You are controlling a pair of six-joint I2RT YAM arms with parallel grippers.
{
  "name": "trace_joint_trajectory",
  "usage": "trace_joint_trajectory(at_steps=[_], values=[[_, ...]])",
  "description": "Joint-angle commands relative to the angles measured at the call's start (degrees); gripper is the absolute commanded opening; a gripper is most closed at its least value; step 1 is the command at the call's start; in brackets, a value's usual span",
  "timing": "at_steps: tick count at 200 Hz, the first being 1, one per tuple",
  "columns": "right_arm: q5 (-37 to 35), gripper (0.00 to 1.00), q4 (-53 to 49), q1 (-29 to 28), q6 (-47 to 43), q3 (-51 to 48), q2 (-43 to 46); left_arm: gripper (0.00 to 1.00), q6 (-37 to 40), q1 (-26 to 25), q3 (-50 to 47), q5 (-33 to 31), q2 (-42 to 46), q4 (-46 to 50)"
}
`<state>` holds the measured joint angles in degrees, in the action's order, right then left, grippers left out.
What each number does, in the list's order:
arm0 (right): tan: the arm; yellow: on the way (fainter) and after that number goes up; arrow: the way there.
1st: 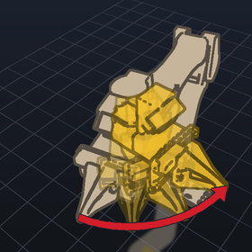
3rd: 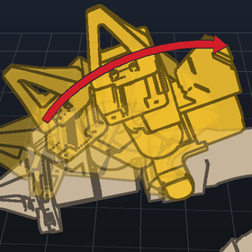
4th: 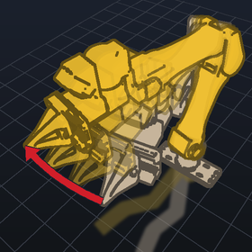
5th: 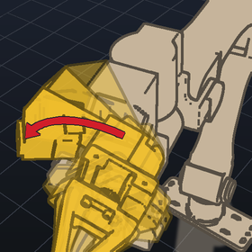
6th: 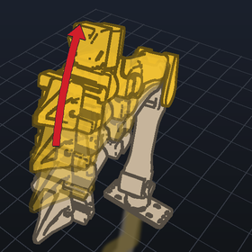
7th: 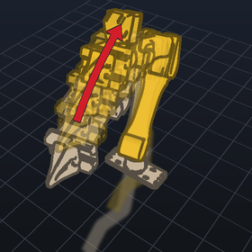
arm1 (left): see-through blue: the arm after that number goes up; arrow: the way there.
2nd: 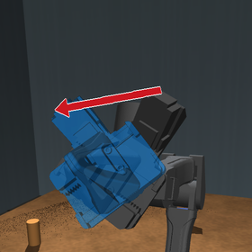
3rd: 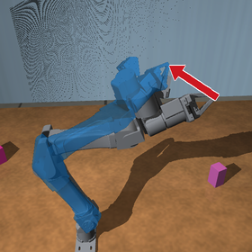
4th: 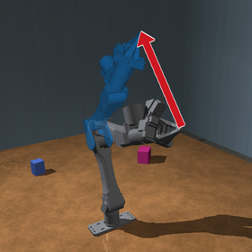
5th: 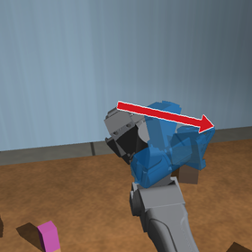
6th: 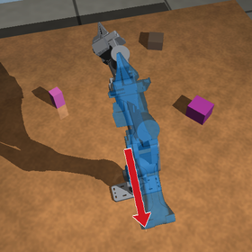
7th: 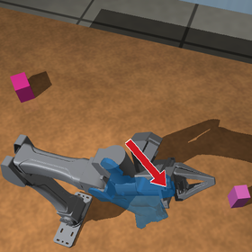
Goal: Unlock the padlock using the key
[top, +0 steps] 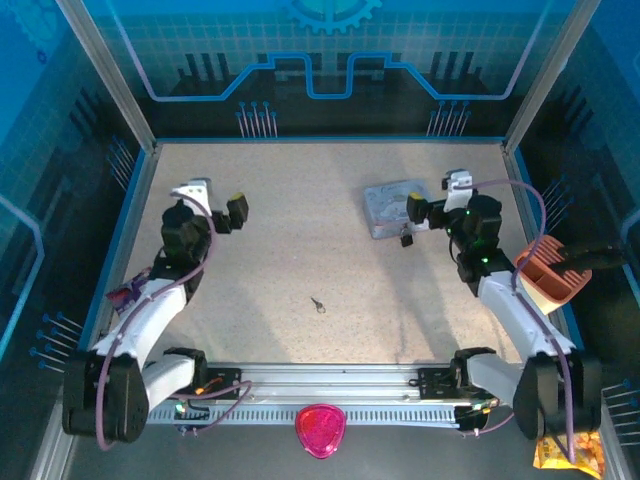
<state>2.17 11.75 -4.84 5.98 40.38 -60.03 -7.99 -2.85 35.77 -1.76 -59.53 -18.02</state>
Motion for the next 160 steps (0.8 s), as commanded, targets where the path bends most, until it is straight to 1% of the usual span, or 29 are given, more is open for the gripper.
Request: trace_joint_trajectory(at_steps=[1, 13, 16, 17, 23, 31, 36, 43, 49, 54, 61, 69, 79, 91, 113, 119, 127, 146, 160], values=[[-0.50, 1.00, -19.74, 0.11, 12.42, 7.57, 5.09, 0.99, -12.89, -0.13, 8.73, 0.26, 4.59, 18.88], [-1.87, 1.00, -28.21, 1.62, 19.54, 9.68, 7.72, 0.99, -17.90, -0.14, 14.74, -4.01, 6.66, 30.78], [-2.32, 1.00, -29.49, 1.95, 21.08, 9.66, 7.99, 0.99, -18.45, -0.14, 15.78, -4.44, 7.29, 33.68], [-2.69, 1.00, -30.66, 2.47, 22.56, 11.00, 8.50, 0.99, -18.50, -0.14, 16.06, -4.51, 7.48, 34.38], [-2.20, 1.00, -33.71, 4.24, 26.35, 11.63, 9.62, 0.99, -17.73, -0.11, 17.00, -3.50, 8.67, 36.15], [2.25, 1.00, -35.15, 7.24, 28.69, 11.19, 10.95, 0.99, -16.43, -0.05, 16.79, -1.49, 10.56, 36.21], [7.15, 1.00, -35.23, 9.10, 28.88, 10.90, 11.63, 0.99, -16.90, -0.05, 16.31, -1.07, 11.78, 36.26], [11.67, 1.00, -35.91, 10.69, 28.36, 10.92, 12.22, 0.99, -20.77, 0.04, 15.57, -2.90, 13.69, 37.99], [13.61, 1.00, -37.54, 11.06, 27.10, 11.62, 12.39, 0.99, -24.71, 0.44, 14.54, -4.50, 15.44, 39.48], [14.18, 1.00, -39.64, 10.86, 25.84, 12.59, 12.32, 0.99, -26.67, 1.19, 13.45, -4.17, 16.93, 39.50], [13.71, 1.00, -42.84, 10.02, 24.49, 14.20, 11.84, 0.99, -27.18, 2.32, 11.67, -0.16, 18.77, 37.21], [11.72, 1.00, -46.91, 8.62, 23.07, 16.08, 11.29, 0.99, -26.79, 3.25, 9.81, 3.76, 20.21, 34.24], [8.82, 1.00, -49.15, 6.34, 21.98, 17.22, 10.92, 0.99, -26.78, 3.37, 9.17, 5.61, 20.76, 33.17], [5.14, 1.00, -50.12, 3.47, 21.54, 17.73, 10.81, 0.99, -26.68, 3.30, 8.97, 8.19, 19.51, 32.02], [0.80, 1.00, -50.20, -0.80, 21.96, 18.06, 9.59, 0.99, -26.53, 2.92, 10.17, 15.62, 14.51, 30.70], [-0.09, 1.00, -50.22, -1.91, 22.26, 18.23, 8.93, 0.99, -26.12, 1.39, 10.44, 15.66, 13.52, 30.81], [-1.04, 1.00, -50.08, -3.25, 22.65, 18.48, 7.90, 0.99, -24.80, -1.98, 10.57, 13.07, 12.97, 30.94], [-2.50, 1.00, -48.70, -6.44, 23.11, 18.84, 5.18, 0.99, -21.35, -13.73, 9.92, 5.75, 12.49, 29.95], [-4.45, 1.00, -48.25, -8.18, 23.25, 19.81, 2.59, 0.99, -20.64, -20.46, 8.98, 3.28, 10.84, 28.24]])
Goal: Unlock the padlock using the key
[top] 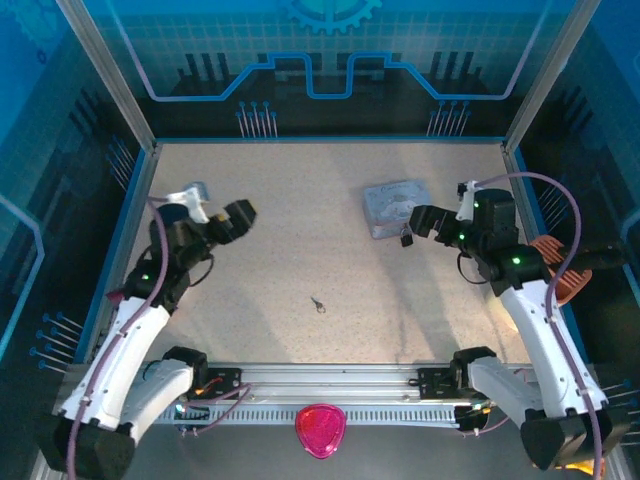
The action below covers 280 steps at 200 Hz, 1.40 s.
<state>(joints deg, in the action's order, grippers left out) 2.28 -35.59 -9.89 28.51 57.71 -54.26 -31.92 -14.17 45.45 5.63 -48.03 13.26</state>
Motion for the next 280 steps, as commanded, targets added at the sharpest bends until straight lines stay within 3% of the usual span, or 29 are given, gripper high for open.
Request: trace_joint_trajectory(at_steps=[1, 33, 53, 117, 165, 218, 254, 280], values=[[-4.70, 1.00, -0.89, -3.21, 0.73, 2.57, -3.33, 0.99, 3.28, -9.52, -0.84, -4.21, -0.84, -3.27], [-6.52, 1.00, 0.72, -3.84, 0.41, 7.48, -12.91, 0.99, 3.98, -19.04, -2.08, -7.32, -7.24, -6.47], [-9.17, 1.00, -0.67, -3.13, 0.43, 12.23, -20.22, 0.99, 5.71, -21.82, -1.18, -7.82, -10.65, -6.76], [-8.08, 1.00, -5.06, 1.68, 3.19, 28.57, -44.05, 0.99, 12.51, -22.08, -1.87, -11.11, -12.14, -6.77], [-8.13, 1.00, -7.81, 3.84, 2.53, 38.97, -57.72, 0.99, 12.11, -22.11, -5.00, -13.17, -12.58, -10.40], [-6.28, 1.00, -7.63, 4.92, 1.73, 42.18, -64.23, 0.99, 12.43, -22.12, -3.54, -14.18, -15.93, -10.64], [-2.18, 1.00, -4.71, 3.86, 2.60, 39.39, -64.62, 0.99, 11.54, -22.12, -2.76, -14.92, -17.17, -10.75], [-3.12, 1.00, -4.66, 2.23, 2.04, 38.90, -64.29, 0.99, 10.71, -22.12, -2.12, -15.39, -18.12, -10.28]])
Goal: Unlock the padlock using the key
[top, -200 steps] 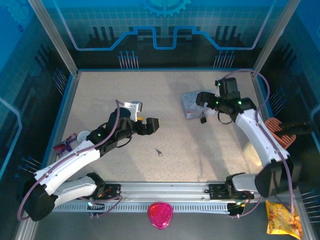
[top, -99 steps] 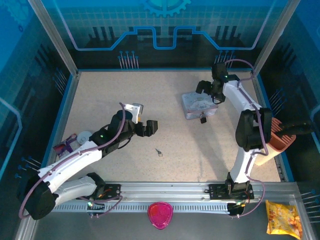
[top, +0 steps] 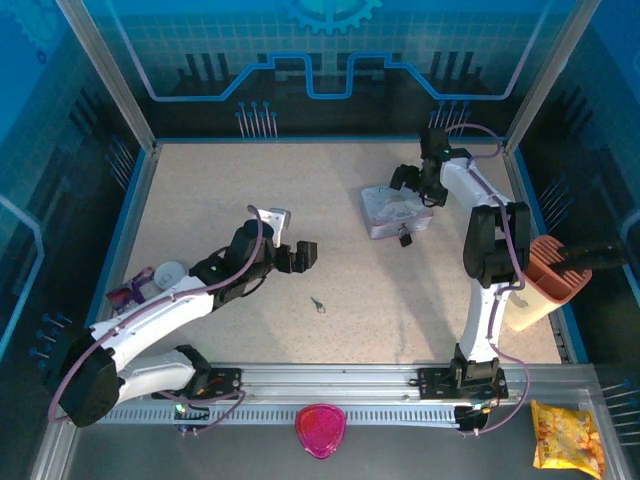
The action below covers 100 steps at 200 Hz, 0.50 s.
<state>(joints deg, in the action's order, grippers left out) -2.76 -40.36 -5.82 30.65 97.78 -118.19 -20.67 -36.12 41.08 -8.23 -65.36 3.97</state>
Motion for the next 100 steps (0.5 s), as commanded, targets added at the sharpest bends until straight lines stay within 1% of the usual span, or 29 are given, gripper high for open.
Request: trace_joint_trajectory(at_steps=[1, 37, 57, 79, 100], values=[[1.86, 1.00, 0.11, -1.92, -0.13, -1.17, -0.32, 0.99, -0.53, -0.14, 2.30, -1.53, -0.80, -0.94], [1.07, 0.99, -0.79, -3.20, -0.15, -1.08, 0.36, 0.99, -0.79, -0.18, 2.58, -2.54, -0.94, 0.45], [-2.72, 1.00, -2.45, -3.93, -0.41, -1.01, 2.18, 0.99, -0.78, -0.18, 2.88, -3.69, -0.91, 1.41], [-7.14, 1.00, -4.44, -5.01, -1.90, -1.99, 6.97, 0.99, -1.20, -0.09, 3.62, -3.72, -1.21, 3.21], [-11.00, 1.00, -6.35, -7.97, -3.76, -4.70, 11.83, 0.99, -2.33, -0.04, 3.86, -4.13, -1.33, 5.42]])
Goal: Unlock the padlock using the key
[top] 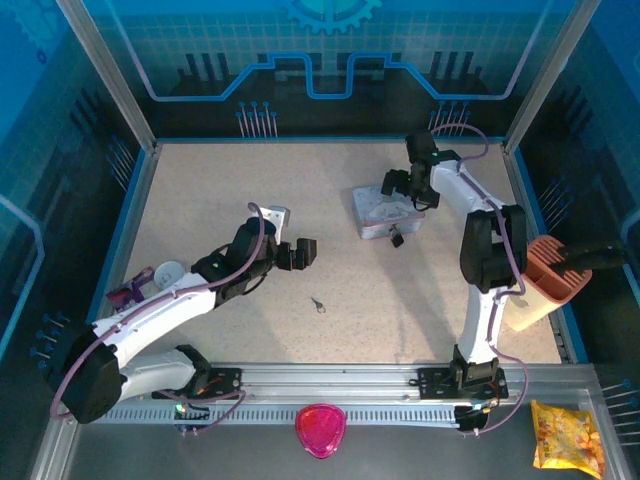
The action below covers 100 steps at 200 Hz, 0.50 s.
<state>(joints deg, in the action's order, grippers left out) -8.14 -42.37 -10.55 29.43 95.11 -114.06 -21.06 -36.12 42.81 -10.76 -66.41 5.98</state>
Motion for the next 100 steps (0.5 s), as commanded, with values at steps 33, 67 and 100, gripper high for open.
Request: trace_joint_trajectory(at_steps=[33, 67, 100], values=[[-5.30, 1.00, -5.02, -11.60, -4.21, -10.12, 15.17, 0.99, -5.29, 0.98, 0.49, -3.80, 1.28, 6.20], [-2.73, 1.00, -7.14, -22.06, -0.78, -16.05, 19.95, 0.99, -11.24, 5.62, -2.97, -2.28, 3.78, 7.98], [1.98, 0.93, -6.48, -32.98, 5.59, -20.38, 20.70, 0.99, -15.84, 10.07, -6.29, 0.21, 6.91, 9.67]])
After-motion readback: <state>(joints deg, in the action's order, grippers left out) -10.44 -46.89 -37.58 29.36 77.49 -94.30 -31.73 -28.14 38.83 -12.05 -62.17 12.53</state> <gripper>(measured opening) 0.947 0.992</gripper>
